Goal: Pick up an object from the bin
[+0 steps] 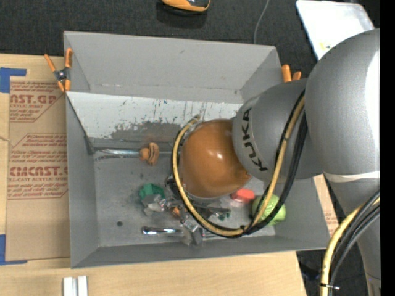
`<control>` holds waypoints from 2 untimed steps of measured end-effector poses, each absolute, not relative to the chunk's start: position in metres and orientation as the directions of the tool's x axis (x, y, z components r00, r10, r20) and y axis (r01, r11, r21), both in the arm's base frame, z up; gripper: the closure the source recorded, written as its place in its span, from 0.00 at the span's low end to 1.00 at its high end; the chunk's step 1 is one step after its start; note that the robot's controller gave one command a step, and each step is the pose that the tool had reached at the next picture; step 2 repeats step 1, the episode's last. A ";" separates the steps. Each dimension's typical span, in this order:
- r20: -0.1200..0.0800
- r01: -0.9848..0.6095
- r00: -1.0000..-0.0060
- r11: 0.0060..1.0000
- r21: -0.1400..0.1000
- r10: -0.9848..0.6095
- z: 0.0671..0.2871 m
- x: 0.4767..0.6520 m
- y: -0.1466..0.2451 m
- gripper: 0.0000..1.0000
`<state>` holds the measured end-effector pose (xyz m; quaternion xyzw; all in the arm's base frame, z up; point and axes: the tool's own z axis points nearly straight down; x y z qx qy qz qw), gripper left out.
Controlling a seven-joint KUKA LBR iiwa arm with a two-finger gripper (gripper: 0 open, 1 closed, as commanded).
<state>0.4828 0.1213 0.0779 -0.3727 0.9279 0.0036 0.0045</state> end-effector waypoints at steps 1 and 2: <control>-0.010 -0.692 -0.722 0.722 0.004 -0.692 0.078 0.483 0.121 0.00; -0.010 -0.692 -0.722 0.722 0.004 -0.692 0.078 0.483 0.121 0.00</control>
Offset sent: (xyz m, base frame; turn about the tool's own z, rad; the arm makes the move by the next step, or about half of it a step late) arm -0.0014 -0.0022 -0.0079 -0.0361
